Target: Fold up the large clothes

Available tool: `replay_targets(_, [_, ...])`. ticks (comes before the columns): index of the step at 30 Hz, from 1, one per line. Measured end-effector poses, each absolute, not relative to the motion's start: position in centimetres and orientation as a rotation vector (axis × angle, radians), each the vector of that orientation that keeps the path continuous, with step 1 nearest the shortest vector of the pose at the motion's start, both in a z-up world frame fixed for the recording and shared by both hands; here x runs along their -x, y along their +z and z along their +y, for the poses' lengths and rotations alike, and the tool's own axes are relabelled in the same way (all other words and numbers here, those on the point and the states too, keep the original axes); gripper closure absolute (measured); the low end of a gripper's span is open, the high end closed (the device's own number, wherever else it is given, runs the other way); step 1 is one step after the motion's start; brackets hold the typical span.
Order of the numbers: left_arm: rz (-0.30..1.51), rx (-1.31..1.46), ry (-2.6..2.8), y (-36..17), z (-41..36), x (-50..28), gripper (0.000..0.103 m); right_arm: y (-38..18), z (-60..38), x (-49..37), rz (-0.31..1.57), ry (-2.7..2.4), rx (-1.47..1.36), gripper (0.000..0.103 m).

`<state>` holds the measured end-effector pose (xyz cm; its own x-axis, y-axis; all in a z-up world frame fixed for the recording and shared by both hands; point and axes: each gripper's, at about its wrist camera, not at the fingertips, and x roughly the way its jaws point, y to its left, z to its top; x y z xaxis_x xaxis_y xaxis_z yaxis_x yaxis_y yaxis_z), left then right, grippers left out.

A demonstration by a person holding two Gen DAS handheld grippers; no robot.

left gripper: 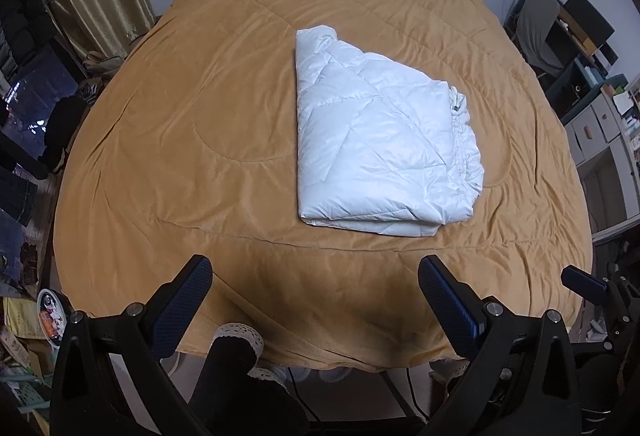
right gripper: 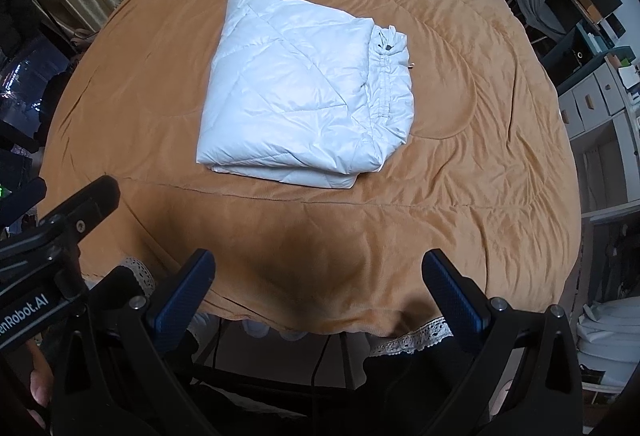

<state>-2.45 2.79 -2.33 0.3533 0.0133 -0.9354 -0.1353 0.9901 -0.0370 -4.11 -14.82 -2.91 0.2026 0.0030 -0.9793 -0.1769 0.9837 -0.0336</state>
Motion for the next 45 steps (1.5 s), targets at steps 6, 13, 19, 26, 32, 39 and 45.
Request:
replay_targets(6, [1.218, 0.114, 0.089, -2.55, 2.63, 2.36, 0.000, -3.17, -14.88, 4.30, 1.368, 0.127, 0.148, 0.000])
replay_targets(13, [1.223, 0.115, 0.086, -2.59, 2.51, 2.22, 0.000, -3.22, -14.81, 4.31, 1.369, 0.127, 0.147, 0.000])
replay_targets(19, [1.225, 0.116, 0.082, -2.66, 2.46, 2.24, 0.000, -3.31, -14.82, 4.38, 1.371, 0.128, 0.146, 0.000])
replay_targets(26, [1.235, 0.119, 0.074, -2.83, 2.39, 2.16, 0.000, -3.28, -14.80, 4.33, 1.371, 0.129, 0.147, 0.000])
replay_targets(32, [1.237, 0.120, 0.074, -2.95, 2.39, 2.18, 0.000, -3.38, -14.73, 4.41, 1.374, 0.130, 0.145, 0.000])
replay_targets(39, [1.240, 0.117, 0.071, -3.12, 2.46, 2.15, 0.000, -3.56, -14.65, 4.62, 1.377, 0.133, 0.147, 0.000])
replay_targets(45, [1.248, 0.118, 0.063, -3.35, 2.51, 2.17, 0.000, -3.57, -14.65, 4.56, 1.381, 0.136, 0.149, 0.000])
